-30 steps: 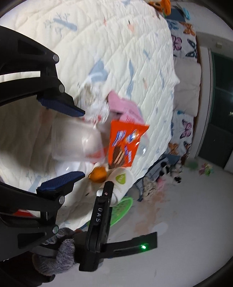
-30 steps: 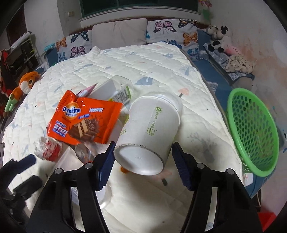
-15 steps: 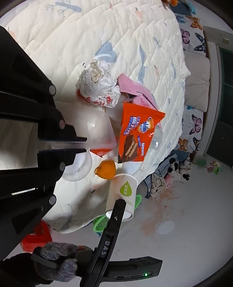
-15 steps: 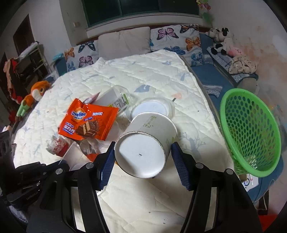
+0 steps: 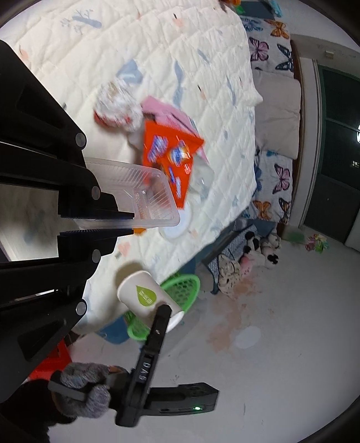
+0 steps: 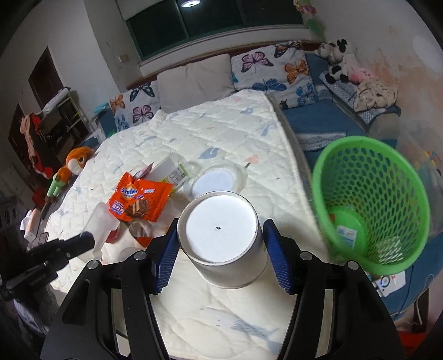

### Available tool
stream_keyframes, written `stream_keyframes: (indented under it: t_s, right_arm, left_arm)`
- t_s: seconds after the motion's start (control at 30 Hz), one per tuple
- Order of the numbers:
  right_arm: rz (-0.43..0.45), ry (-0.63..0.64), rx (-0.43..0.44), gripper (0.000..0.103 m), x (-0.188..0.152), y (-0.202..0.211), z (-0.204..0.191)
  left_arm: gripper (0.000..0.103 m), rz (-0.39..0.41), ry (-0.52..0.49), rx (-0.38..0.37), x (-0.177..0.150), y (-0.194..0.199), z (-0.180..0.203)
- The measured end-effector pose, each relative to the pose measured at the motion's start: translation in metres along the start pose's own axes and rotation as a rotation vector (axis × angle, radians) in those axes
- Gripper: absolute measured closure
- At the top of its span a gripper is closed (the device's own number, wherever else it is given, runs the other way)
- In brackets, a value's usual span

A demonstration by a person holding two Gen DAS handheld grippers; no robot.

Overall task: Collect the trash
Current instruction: 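Carry the tray and cup to the green basket and open both grippers, then return both grippers to the mattress and grasp the crumpled tissue with the left gripper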

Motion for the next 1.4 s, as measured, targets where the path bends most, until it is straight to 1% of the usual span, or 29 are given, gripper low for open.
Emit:
stream_keyframes:
  t_s: [0.07,0.13,0.37,0.63,0.8,0.97,1.07,1.13,1.17,1.4]
  right_arm:
    - [0.017,-0.009,-0.001,0.043,0.004,0.007,0.010]
    - [0.038,-0.016,-0.020,0.043,0.010,0.015,0.025]
    - [0.090,-0.062,-0.118,0.043,0.027,0.029,0.092]
    - [0.114,-0.140,-0.228,0.043,0.034,0.032,0.173]
    - [0.094,-0.190,-0.251,0.042,0.030,0.025,0.208]
    - [0.078,-0.216,-0.250,0.041,0.024,0.021,0.226]
    - [0.075,-0.221,-0.251,0.034,0.022,0.020,0.233]
    - [0.080,-0.218,-0.266,0.033,0.021,0.022,0.237]
    - [0.083,-0.220,-0.269,0.031,0.020,0.024,0.238]
    - [0.124,-0.225,-0.292,0.016,0.015,0.040,0.246]
  left_arm:
    - [0.097,0.000,-0.007,-0.026,0.008,-0.007,0.014]
    - [0.097,0.000,-0.022,-0.047,0.017,-0.016,0.028]
    - [0.097,-0.030,-0.074,-0.137,0.044,-0.058,0.081]
    - [0.097,-0.090,-0.148,-0.232,0.072,-0.117,0.148]
    - [0.097,-0.129,-0.200,-0.264,0.080,-0.151,0.186]
    - [0.097,-0.180,-0.226,-0.284,0.078,-0.188,0.214]
    - [0.097,-0.208,-0.236,-0.282,0.073,-0.205,0.221]
    - [0.097,-0.221,-0.238,-0.284,0.072,-0.214,0.225]
    - [0.097,-0.229,-0.237,-0.282,0.070,-0.218,0.226]
    - [0.095,-0.253,-0.236,-0.264,0.063,-0.234,0.228]
Point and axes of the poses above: each gripper's, at about its wrist camera, not at the fingertips, and y roughly against the way its jaws point, z to its right, x to its top, the point moved 10 cm from there along -y, roughly the way its jaws point, and after that the axes turned 5 degrees about -y, right-handed, at the moved point
